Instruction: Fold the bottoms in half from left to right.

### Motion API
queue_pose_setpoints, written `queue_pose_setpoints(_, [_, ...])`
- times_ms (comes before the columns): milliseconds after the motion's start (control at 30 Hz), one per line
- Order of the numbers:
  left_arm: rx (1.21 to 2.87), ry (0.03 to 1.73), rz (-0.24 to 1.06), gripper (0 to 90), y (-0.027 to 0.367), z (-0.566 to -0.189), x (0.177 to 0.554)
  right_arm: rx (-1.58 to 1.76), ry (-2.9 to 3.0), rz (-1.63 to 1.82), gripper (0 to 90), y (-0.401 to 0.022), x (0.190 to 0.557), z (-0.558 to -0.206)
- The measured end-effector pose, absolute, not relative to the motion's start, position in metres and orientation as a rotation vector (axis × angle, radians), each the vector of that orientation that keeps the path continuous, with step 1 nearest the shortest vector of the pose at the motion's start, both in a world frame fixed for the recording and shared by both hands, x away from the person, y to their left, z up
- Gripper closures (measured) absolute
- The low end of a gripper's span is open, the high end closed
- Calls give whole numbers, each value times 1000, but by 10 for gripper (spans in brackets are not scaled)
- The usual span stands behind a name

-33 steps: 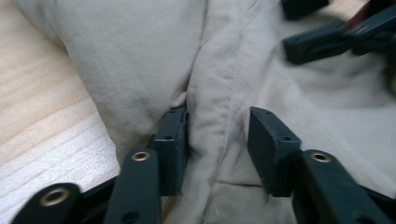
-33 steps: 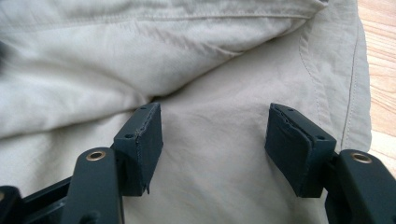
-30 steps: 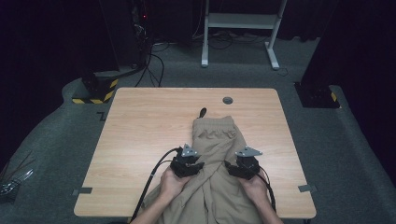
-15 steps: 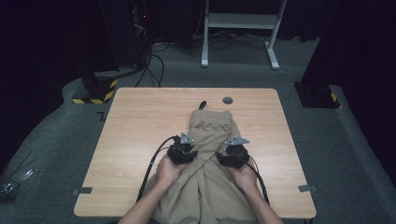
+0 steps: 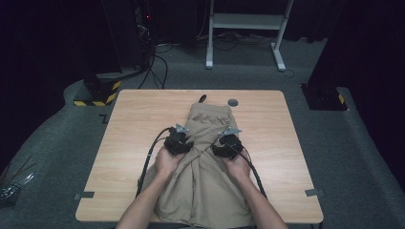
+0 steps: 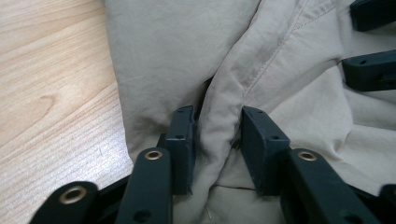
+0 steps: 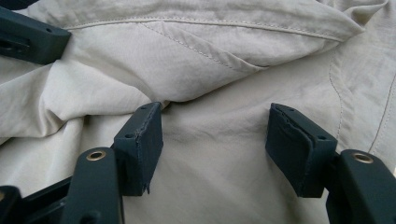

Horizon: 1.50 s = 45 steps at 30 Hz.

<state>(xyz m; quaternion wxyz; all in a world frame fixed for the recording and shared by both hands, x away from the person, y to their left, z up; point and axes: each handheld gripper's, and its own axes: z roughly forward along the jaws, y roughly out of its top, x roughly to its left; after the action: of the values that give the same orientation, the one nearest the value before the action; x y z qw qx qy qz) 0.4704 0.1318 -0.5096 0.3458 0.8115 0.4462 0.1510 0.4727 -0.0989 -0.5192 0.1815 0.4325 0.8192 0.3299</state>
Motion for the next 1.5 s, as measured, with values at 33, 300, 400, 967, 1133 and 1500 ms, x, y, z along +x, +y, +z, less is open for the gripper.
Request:
queue_pose_setpoints(33, [2106, 1158, 392, 603, 132, -510, 470, 1221, 2313, 931, 363, -99, 473, -519])
queue_pose_setpoints(300, [2014, 1074, 381, 520, 156, -475, 442, 1192, 2320, 1038, 453, -117, 453, -507])
queue_pose_setpoints(400, [2008, 1088, 375, 518, 165, -476, 435, 1160, 2324, 1059, 456, -121, 443, -501])
queue_pose_setpoints(967, [2123, 1203, 326, 739, 190, -510, 421, 1165, 2338, 1057, 453, -151, 402, -509])
queue_pose_setpoints(1133, [2138, 1216, 302, 887, 189, -509, 421, 1159, 2342, 1032, 450, -148, 401, -518])
queue_pose_setpoints(1500, [2000, 1134, 252, 895, 190, -483, 405, 1142, 2330, 1020, 442, -146, 399, -522])
